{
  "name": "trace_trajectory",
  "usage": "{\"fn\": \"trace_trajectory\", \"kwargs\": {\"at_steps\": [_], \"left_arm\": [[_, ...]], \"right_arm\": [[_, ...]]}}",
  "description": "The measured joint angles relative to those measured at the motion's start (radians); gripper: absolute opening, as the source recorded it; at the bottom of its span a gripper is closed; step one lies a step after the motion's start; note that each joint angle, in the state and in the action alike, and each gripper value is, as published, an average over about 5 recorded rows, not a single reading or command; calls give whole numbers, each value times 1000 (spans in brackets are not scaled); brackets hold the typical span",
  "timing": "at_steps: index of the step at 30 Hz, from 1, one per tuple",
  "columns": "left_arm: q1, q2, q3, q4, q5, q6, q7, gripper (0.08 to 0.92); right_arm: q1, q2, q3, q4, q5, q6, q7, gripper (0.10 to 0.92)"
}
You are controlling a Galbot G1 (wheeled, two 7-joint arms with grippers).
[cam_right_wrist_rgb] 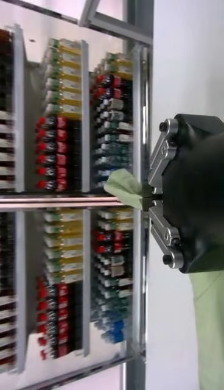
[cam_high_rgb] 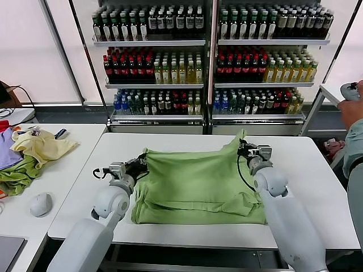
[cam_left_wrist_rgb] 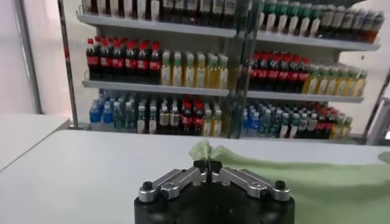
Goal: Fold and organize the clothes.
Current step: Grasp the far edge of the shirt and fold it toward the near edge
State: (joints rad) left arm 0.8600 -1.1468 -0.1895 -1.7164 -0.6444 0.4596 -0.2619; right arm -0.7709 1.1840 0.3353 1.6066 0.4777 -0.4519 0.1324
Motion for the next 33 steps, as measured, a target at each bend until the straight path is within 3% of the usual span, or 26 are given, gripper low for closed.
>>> {"fn": "trace_trajectory", "kwargs": {"at_steps": [12,25,29,33], "left_arm": [[142,70,-29,-152,-18,23,5,87],[222,91,-16,-169,61,73,30,98],[234,95,-14,-165,102,91,43,183],[250,96,-19,-171,144,100,54,304]], "right_arm": [[-269,-9,133,259,0,-43,15,117],[-407,13,151,332,-46,-89,17,120],[-433,19,140,349,-70,-101,6,174],[-458,23,140,368,-91,-105,1,285]]}}
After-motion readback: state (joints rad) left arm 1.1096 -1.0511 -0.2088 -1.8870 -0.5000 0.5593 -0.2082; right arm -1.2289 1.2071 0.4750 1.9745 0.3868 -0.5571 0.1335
